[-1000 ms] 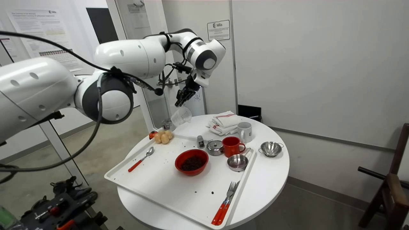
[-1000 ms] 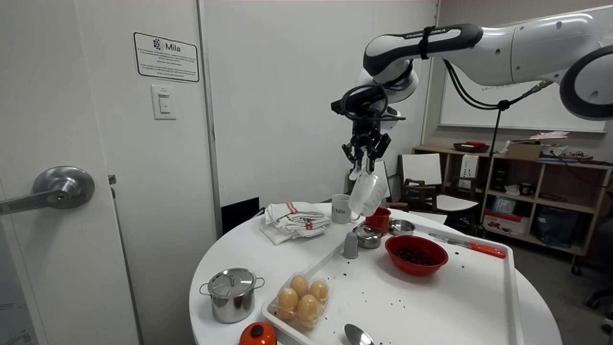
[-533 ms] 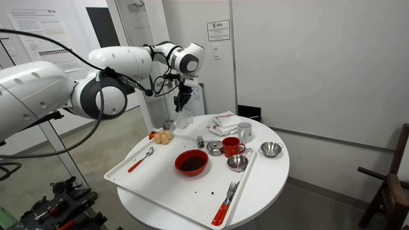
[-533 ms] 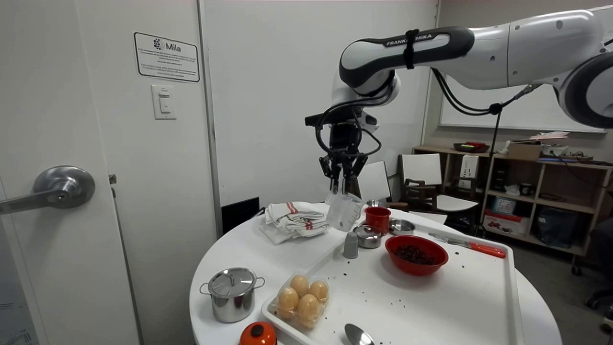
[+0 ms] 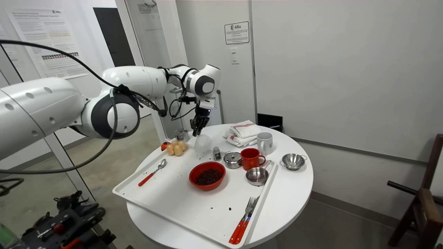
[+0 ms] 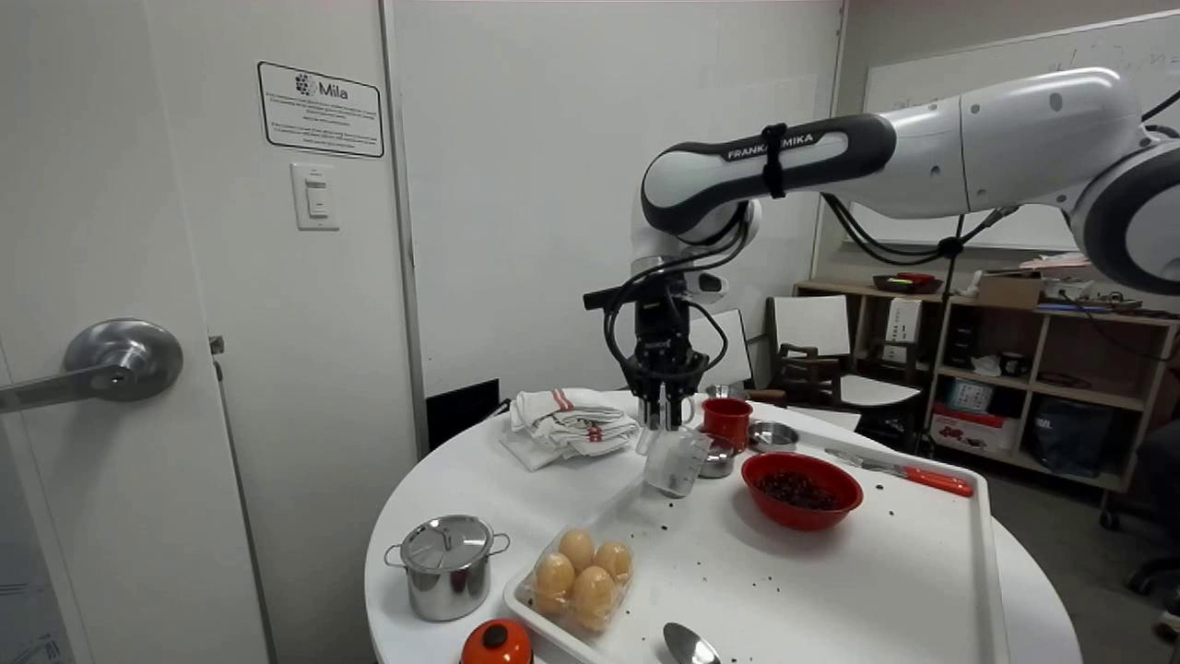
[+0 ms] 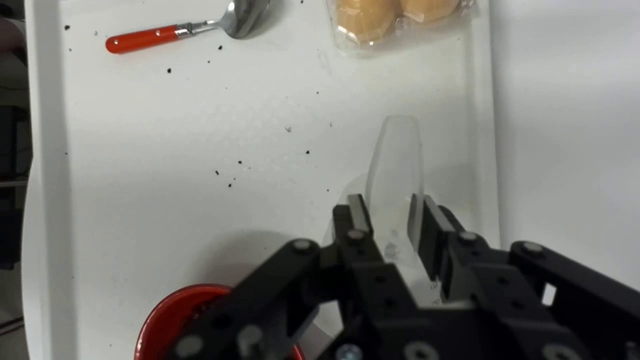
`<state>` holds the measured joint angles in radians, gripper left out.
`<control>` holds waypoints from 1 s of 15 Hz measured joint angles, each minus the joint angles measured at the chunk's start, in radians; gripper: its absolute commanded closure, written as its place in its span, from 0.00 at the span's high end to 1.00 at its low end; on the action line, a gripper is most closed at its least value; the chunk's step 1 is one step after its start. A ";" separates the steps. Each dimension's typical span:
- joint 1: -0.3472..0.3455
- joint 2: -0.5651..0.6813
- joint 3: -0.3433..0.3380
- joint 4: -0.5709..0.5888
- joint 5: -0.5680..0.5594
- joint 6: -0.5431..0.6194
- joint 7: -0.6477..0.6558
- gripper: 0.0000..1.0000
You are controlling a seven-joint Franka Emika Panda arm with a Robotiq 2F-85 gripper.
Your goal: Pour the contents in the clear jug into the red bowl
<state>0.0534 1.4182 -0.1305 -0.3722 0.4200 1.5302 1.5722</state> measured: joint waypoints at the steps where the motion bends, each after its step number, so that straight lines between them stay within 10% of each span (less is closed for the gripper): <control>1: -0.001 0.010 -0.004 0.000 0.000 0.000 0.005 0.07; 4: -0.004 0.034 -0.011 0.000 0.000 0.000 0.018 0.08; 5: -0.004 0.038 -0.013 0.000 0.000 0.000 0.020 0.52; 12: -0.016 0.046 0.064 -0.001 -0.099 0.000 0.061 0.97; 15: -0.020 0.045 0.100 -0.001 -0.134 0.000 0.077 1.00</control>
<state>0.0330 1.4637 -0.0306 -0.3728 0.2861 1.5301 1.6496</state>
